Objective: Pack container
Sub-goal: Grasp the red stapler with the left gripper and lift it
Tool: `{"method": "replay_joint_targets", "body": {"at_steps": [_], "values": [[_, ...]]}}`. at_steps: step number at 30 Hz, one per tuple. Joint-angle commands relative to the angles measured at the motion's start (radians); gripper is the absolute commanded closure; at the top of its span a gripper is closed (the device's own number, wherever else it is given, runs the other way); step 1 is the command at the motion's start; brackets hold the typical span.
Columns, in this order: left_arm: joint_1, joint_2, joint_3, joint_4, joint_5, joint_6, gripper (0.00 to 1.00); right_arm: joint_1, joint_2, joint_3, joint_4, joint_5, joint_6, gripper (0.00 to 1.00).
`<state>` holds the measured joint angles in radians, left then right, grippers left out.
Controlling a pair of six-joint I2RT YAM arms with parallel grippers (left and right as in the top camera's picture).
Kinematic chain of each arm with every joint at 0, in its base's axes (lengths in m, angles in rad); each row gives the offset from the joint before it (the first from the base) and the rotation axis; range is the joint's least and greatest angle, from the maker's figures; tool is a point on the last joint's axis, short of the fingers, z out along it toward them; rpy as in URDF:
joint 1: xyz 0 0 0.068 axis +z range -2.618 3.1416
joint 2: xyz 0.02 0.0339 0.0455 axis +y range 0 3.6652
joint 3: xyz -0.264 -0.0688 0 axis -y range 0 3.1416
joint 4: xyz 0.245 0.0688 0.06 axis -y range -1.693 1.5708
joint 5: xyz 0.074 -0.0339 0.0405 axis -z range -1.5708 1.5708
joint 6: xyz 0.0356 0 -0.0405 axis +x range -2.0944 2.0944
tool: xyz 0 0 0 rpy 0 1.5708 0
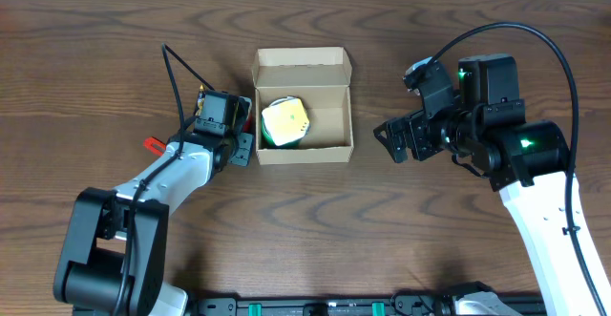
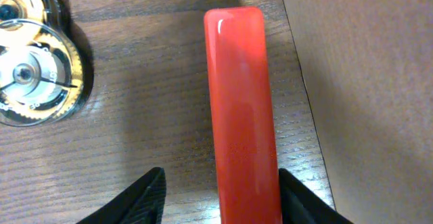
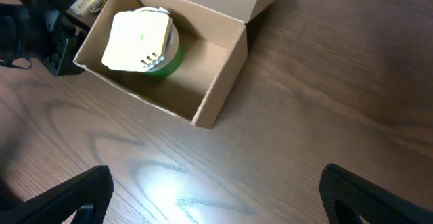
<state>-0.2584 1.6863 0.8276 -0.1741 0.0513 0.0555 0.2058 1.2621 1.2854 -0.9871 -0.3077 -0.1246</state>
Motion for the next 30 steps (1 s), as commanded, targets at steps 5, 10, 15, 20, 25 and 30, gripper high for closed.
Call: {"method": "replay_joint_targets", "body": {"at_steps": [5, 10, 15, 20, 25, 30], "values": [[-0.004, 0.047, 0.019, 0.015, -0.013, 0.0, 0.51, -0.006, -0.013, 0.004, -0.001, -0.013, -0.011, 0.01], [-0.004, 0.053, 0.019, 0.019, -0.037, 0.0, 0.56, -0.006, -0.013, 0.004, -0.001, -0.013, -0.011, 0.01], [-0.004, 0.053, 0.019, 0.02, -0.034, -0.001, 0.7, -0.006, -0.013, 0.004, -0.001, -0.013, -0.011, 0.01], [-0.004, 0.053, 0.019, 0.022, -0.024, -0.004, 0.79, -0.006, -0.013, 0.004, -0.001, -0.013, -0.011, 0.01], [-0.004, 0.053, 0.019, 0.021, -0.025, -0.011, 0.88, -0.006, -0.013, 0.004, -0.001, -0.013, -0.011, 0.01], [-0.004, 0.05, 0.047, -0.012, -0.025, -0.038, 0.94, -0.006, -0.013, 0.004, -0.001, -0.013, -0.011, 0.01]]}}
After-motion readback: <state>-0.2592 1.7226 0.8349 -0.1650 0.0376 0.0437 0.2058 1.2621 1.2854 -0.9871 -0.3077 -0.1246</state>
